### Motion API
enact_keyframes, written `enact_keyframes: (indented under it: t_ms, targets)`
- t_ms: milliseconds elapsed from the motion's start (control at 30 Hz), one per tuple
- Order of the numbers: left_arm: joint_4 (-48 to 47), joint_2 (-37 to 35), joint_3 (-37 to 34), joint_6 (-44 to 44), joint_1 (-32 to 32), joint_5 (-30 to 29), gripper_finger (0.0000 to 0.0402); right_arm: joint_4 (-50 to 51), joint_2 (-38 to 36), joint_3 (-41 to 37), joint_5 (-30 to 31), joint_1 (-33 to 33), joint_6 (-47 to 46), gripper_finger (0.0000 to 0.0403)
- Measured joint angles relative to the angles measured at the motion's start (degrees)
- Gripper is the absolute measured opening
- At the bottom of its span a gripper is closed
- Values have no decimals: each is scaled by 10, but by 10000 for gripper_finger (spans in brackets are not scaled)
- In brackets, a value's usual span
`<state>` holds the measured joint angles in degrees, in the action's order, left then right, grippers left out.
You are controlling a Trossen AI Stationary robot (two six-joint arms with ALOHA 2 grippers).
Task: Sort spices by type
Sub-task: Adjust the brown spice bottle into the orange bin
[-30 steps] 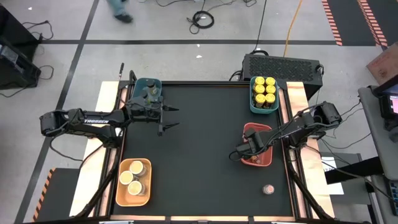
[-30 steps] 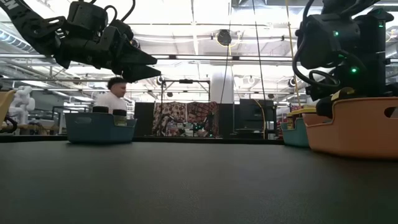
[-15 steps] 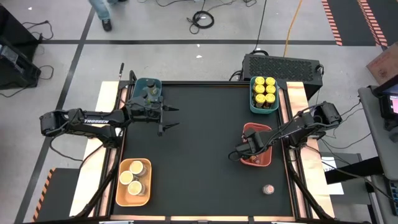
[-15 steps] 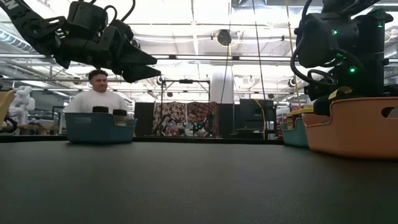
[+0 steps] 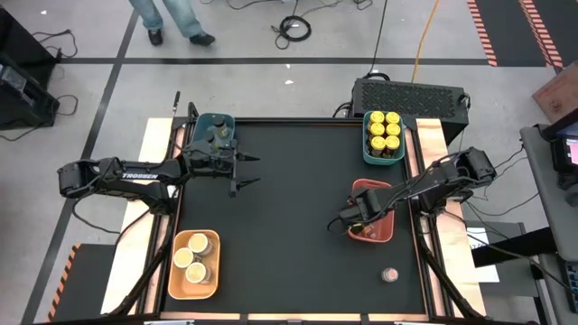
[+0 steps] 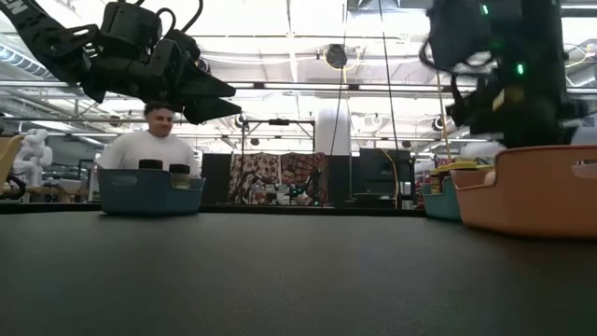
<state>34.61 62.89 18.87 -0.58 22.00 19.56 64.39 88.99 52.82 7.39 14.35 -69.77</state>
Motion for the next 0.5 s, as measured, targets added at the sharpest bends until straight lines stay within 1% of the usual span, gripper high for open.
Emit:
enact_keyframes:
  t_ms: [167,333,400,500]
  targets:
    - [0,0,0,0,0,0,341,95,0,91,-46,-6,56,127]
    - [0,0,0,0,0,0,341,201,0,185,-117,-32,124,127]
    - [0,0,0,0,0,0,341,236,-1,209,-146,-47,159,127]
    - [0,0,0,1,0,0,341,256,-1,224,-201,-76,225,127]
